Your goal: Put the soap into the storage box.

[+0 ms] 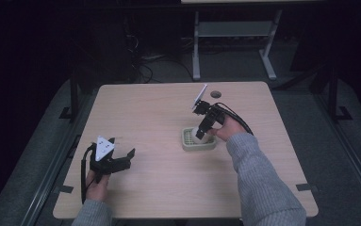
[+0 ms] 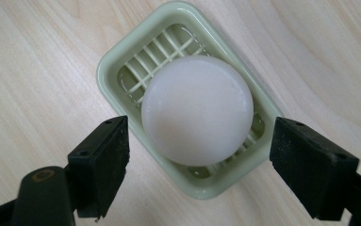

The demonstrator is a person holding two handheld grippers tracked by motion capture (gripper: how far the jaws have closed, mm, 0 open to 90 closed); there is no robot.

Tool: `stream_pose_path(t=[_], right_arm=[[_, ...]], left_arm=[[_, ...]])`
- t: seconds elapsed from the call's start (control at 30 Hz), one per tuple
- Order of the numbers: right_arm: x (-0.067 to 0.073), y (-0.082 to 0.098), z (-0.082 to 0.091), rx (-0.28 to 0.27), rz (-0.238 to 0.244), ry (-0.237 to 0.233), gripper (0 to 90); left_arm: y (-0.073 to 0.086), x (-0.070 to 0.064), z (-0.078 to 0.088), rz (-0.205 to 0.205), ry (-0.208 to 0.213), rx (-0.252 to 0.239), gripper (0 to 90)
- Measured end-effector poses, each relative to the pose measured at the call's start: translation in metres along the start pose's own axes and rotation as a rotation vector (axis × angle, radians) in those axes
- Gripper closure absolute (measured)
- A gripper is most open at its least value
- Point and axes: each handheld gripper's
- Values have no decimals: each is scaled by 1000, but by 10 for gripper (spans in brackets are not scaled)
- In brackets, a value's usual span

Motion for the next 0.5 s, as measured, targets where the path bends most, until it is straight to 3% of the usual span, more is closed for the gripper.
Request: stream_pose_path(t=[0.5], right_arm=[[-3, 18, 17, -32, -6, 8, 193]], left_arm=[[0, -1, 0, 1, 3, -4, 148]])
Point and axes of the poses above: each handheld gripper's, and its own axes: z roughly backward along the jaws, y roughly out of its underside, x roughly to its left, and after that the axes turned 2 degrees about -z, right-handed
